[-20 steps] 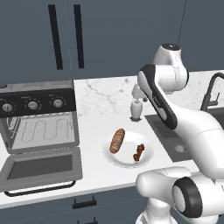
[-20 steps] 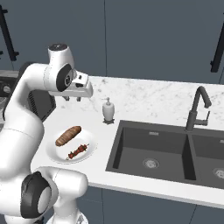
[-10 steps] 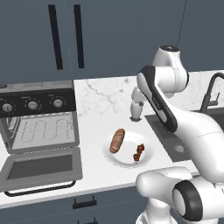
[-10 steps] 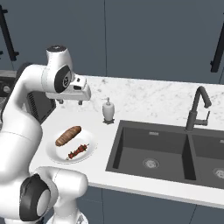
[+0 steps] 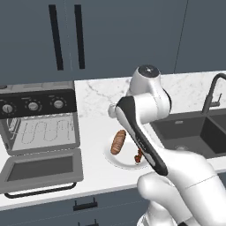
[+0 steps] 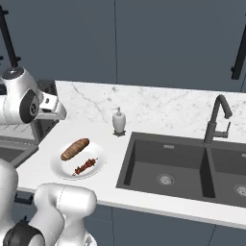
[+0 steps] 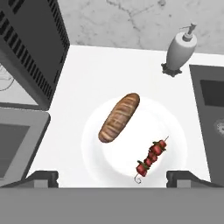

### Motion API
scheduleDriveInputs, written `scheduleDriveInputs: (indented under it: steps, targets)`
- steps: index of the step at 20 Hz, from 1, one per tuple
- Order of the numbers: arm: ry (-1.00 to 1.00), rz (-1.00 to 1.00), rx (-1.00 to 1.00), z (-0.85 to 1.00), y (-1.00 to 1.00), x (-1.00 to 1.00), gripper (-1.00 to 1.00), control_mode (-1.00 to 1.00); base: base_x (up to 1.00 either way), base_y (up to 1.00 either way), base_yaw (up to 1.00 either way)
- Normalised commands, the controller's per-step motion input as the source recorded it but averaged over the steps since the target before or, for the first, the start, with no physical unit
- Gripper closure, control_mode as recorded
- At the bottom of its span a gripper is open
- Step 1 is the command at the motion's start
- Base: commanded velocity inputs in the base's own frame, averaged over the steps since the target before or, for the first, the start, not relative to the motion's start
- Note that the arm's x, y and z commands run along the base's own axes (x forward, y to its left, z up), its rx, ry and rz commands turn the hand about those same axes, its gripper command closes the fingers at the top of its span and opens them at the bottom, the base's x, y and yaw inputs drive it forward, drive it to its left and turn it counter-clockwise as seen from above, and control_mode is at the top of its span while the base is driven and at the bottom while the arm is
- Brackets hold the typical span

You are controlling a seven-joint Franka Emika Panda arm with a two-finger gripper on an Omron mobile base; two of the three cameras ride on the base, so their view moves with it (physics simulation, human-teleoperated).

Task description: Pick up the kebab skewer and baguette bread, and place them inside the toaster oven. Close the toaster oven door and start by setting the timer.

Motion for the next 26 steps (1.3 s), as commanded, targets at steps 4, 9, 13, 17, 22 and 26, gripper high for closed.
scheduleDriveInputs:
  steps: [4, 9, 13, 17, 22, 26]
  targets:
    - [-0.28, -0.09, 0.0, -0.08, 1.0, -0.18, -1.0, -1.0, 0.0, 0.0, 0.0]
    - [-0.18, -0.18, 0.01, -0.02, 1.0, -0.05, -1.0, -1.0, 0.0, 0.0, 0.0]
    - [-0.11, -0.19, 0.01, 0.0, 1.0, 0.0, -1.0, -1.0, 0.0, 0.0, 0.0]
    - [-0.06, -0.17, 0.03, 0.0, 1.0, 0.0, -1.0, -1.0, 0.0, 0.0, 0.0]
    - [-0.06, -0.15, 0.05, -0.09, 0.97, 0.01, -1.0, -1.0, 0.0, 0.0, 0.0]
    - [-0.07, 0.0, 0.07, -0.42, 0.46, 0.26, -1.0, -1.0, 0.0, 0.0, 0.0]
